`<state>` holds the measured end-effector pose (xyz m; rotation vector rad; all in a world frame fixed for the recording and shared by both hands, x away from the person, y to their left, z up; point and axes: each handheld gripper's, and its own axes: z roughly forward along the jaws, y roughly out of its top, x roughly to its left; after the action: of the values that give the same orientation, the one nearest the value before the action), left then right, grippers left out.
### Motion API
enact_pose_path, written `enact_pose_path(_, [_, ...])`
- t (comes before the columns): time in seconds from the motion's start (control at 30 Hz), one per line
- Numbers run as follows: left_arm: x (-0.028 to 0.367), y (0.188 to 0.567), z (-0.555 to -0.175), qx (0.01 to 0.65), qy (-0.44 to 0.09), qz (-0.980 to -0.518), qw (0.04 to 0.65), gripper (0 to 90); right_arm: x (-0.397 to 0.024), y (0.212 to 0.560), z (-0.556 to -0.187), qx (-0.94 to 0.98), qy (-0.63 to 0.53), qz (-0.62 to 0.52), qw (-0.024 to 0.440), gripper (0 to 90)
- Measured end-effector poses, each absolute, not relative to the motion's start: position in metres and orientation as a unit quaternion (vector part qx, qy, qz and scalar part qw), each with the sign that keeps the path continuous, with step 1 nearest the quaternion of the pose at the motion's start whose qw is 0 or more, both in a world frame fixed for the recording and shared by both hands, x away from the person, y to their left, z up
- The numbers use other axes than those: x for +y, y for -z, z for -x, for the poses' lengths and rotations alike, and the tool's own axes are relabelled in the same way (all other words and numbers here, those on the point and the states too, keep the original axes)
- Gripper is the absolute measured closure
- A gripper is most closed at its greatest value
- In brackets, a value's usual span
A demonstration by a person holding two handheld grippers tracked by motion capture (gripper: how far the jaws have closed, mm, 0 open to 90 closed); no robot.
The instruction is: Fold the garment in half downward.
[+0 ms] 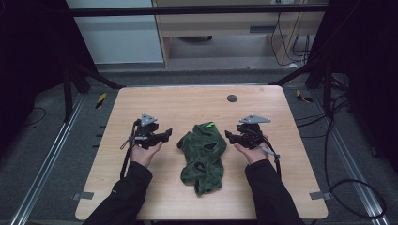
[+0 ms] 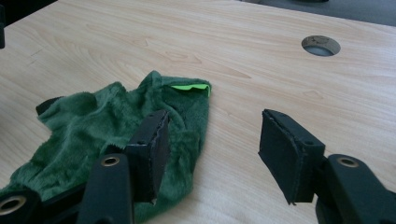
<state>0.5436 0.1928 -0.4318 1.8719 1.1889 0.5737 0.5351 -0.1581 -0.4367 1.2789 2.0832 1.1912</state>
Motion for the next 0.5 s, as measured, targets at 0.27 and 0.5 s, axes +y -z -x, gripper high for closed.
enact_pose_path(0.27, [0.174,0.433,-0.552,0.465,-0.229,-0.752,0.407,37.2,-0.148,0.438,-0.544,0.749,-0.429,-0.459,0.207,44.9])
enact_pose_path(0.5, [0.16,0.442,-0.558,0.466,-0.224,-0.756,0.401,38.7,-0.145,0.447,-0.551,0.753,-0.419,-0.466,0.201,47.1])
